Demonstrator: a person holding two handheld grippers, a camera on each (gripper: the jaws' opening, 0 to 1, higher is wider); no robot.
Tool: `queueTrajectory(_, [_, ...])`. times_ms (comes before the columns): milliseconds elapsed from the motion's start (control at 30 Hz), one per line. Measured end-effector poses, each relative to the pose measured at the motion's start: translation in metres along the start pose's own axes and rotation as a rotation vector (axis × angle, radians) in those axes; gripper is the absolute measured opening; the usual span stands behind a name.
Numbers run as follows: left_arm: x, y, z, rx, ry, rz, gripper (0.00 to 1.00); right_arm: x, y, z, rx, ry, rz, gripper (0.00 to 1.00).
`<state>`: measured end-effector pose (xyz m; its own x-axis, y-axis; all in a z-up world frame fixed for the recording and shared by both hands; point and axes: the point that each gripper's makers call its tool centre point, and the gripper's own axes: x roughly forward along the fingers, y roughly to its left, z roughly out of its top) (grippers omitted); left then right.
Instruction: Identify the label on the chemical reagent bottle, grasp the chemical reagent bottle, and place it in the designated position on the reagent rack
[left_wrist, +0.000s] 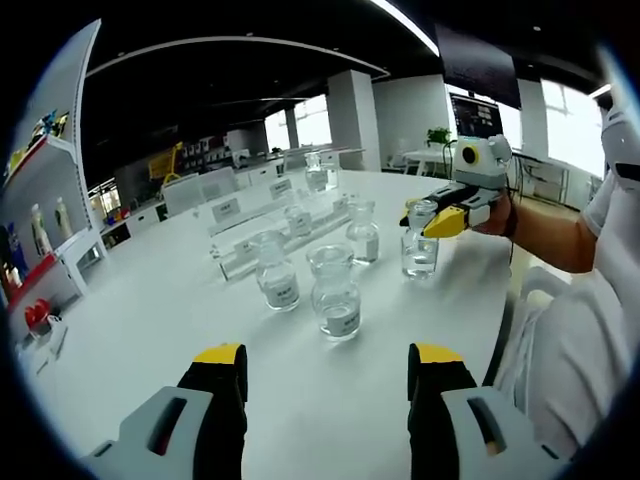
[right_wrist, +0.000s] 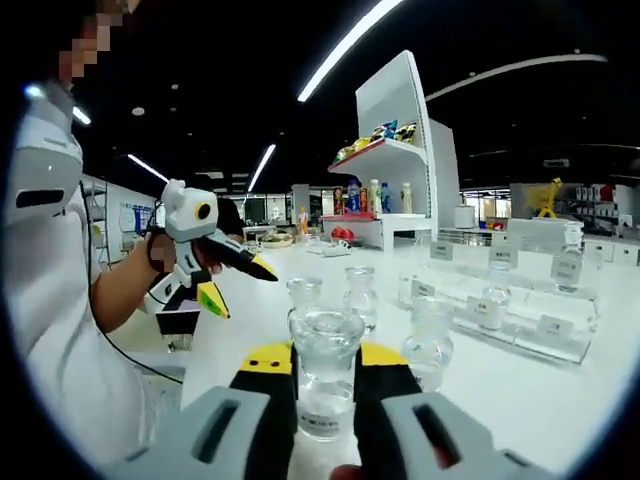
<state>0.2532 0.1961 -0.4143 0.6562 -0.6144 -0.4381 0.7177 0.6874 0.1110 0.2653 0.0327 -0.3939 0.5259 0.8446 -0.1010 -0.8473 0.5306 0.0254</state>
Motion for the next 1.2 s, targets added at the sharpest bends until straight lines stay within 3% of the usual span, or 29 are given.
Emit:
queueTrajectory(400, [0.000,-0.001,0.001,0.000,-0.005,-0.002,0.65,-0.006,0.000,0.023,-0.013,-0.009,-0.022,0.18])
queueTrajectory(633, [-0.001,0.000,0.002,0.003,-0.007,-0.003,0.65,-0.009,-0.002,0.047,-0.024,-0.038,-0.030,0.18])
queueTrajectory(1200, [-0.001,-0.005,0.006,0.009,-0.010,-0.027,0.65,-0.001,-0.016,0.086,-0.013,-0.022,-0.087,0.18])
